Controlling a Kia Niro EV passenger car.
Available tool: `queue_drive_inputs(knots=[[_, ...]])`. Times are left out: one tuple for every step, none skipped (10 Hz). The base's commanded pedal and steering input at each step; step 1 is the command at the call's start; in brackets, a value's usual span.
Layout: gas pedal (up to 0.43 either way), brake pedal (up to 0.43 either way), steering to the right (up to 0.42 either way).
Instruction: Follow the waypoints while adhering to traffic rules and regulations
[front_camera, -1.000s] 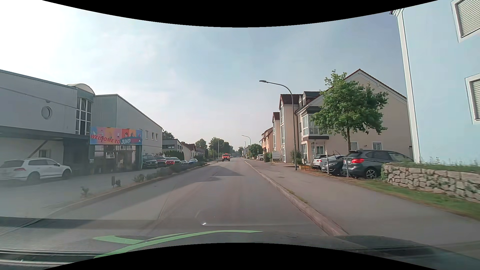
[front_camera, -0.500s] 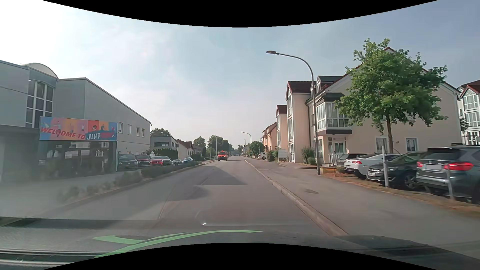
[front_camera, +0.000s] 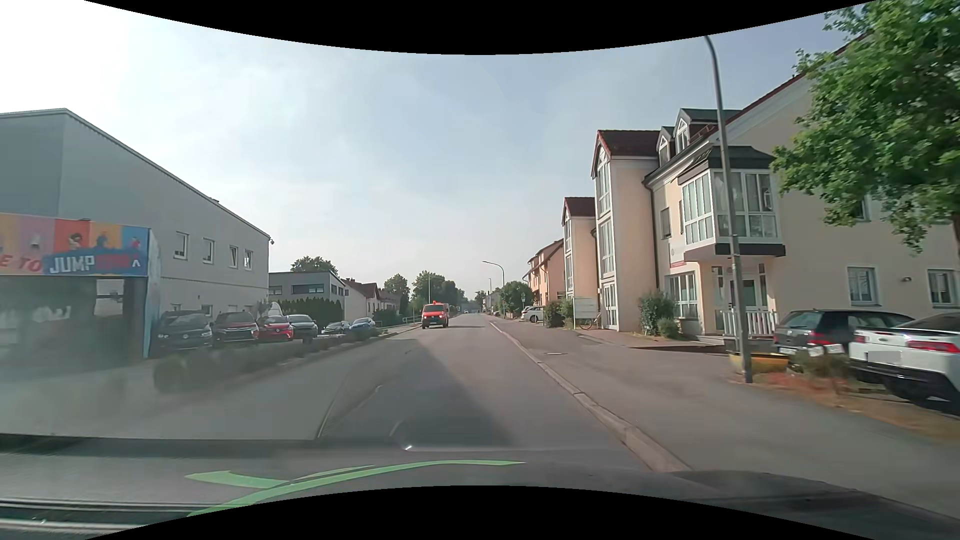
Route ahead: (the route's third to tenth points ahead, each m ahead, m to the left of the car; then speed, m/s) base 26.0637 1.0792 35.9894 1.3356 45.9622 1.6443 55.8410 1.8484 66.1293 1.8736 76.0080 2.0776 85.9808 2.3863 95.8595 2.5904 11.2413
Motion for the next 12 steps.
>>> queue_drive_inputs(knots=[[0.189, 0.0, -0.003], [0.189, 0.0, -0.003], [0.189, 0.0, -0.003], [0.189, 0.0, -0.003], [0.189, 0.0, -0.003], [0.189, 0.0, -0.003], [0.189, 0.0, -0.003], [0.189, 0.0, -0.003], [0.189, 0.0, -0.003], [0.189, 0.0, -0.003], [0.189, 0.0, -0.003], [0.189, 0.0, -0.003]])
